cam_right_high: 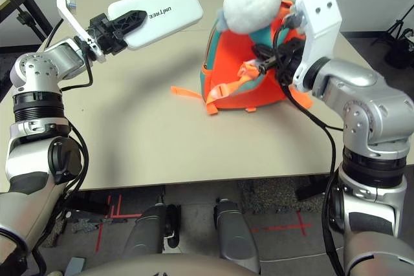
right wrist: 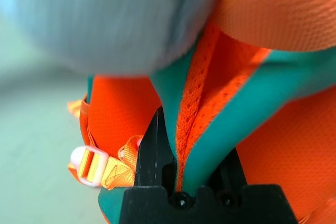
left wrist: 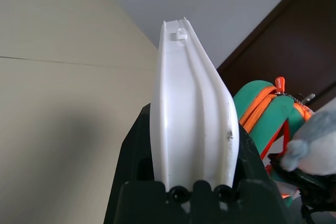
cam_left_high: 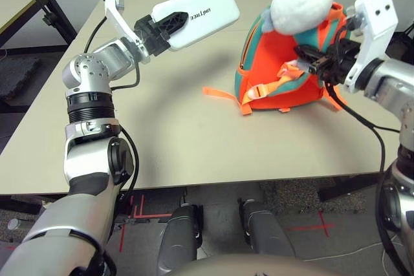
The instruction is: Put the pencil case into the backpack and zip it.
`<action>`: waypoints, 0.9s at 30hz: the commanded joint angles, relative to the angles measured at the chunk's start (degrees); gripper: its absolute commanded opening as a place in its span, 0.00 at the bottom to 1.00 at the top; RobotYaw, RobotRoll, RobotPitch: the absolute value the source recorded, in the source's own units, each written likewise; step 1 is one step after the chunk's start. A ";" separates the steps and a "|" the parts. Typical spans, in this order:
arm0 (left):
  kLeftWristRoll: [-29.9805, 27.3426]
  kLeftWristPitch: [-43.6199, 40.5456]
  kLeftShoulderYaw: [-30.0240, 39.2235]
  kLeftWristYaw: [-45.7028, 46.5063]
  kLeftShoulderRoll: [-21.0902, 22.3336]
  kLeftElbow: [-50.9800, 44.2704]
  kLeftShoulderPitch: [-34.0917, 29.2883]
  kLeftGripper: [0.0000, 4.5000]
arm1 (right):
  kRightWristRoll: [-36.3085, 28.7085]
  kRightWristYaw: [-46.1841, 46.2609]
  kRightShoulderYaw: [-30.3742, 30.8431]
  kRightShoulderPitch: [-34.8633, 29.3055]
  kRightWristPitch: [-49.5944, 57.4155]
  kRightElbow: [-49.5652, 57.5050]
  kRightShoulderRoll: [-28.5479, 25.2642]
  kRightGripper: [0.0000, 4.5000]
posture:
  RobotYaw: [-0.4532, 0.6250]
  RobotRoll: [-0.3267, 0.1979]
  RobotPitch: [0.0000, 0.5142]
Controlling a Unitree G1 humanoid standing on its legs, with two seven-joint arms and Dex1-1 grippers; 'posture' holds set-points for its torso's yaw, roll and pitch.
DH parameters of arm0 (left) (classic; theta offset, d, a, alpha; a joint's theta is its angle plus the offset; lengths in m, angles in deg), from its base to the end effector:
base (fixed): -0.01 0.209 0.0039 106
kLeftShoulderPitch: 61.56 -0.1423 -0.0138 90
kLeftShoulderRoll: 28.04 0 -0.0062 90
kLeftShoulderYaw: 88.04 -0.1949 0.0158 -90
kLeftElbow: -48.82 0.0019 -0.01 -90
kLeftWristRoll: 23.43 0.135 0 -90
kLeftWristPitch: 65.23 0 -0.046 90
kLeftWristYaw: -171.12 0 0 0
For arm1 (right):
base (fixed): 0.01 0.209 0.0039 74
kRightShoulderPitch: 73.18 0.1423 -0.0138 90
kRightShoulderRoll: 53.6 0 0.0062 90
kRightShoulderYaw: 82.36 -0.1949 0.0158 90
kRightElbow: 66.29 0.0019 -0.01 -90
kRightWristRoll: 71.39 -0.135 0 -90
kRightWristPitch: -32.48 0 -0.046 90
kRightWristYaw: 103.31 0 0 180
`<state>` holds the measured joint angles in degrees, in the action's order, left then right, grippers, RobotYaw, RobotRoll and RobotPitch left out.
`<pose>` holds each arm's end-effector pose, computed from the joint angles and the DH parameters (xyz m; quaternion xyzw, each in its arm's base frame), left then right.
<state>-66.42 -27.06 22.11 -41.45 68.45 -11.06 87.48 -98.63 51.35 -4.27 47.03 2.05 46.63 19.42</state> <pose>0.3465 0.2137 0.2242 -0.3024 0.0398 -0.3774 0.8744 0.2455 -0.2274 0.2121 -0.0682 0.0529 0.2460 0.9654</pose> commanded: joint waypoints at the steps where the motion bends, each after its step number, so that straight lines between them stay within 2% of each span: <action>1: 0.45 0.35 -1.50 -3.38 0.90 -1.01 2.00 0.27 | 1.47 0.39 0.84 -2.39 -3.59 -1.03 0.30 0.04 | 0.17 0.62 0.15; 8: 2.01 1.45 -5.22 -10.81 4.13 -1.43 3.58 0.27 | 2.89 0.28 2.92 -4.87 -6.92 -3.64 0.62 0.04 | 0.19 0.62 0.15; 15: 2.99 1.69 -6.51 -17.76 7.05 1.47 7.83 0.27 | 3.40 0.32 3.93 -5.22 -8.29 -4.94 1.23 0.04 | 0.19 0.62 0.15; 27: 6.23 3.37 -10.81 -23.20 3.68 3.71 8.00 0.27 | 3.87 0.34 4.67 -5.25 -9.12 -5.50 1.72 0.04 | 0.19 0.62 0.17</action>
<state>-61.07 -25.13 11.88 -63.37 72.39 -8.32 95.21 -94.93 51.69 -0.53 42.55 -7.61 41.81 20.98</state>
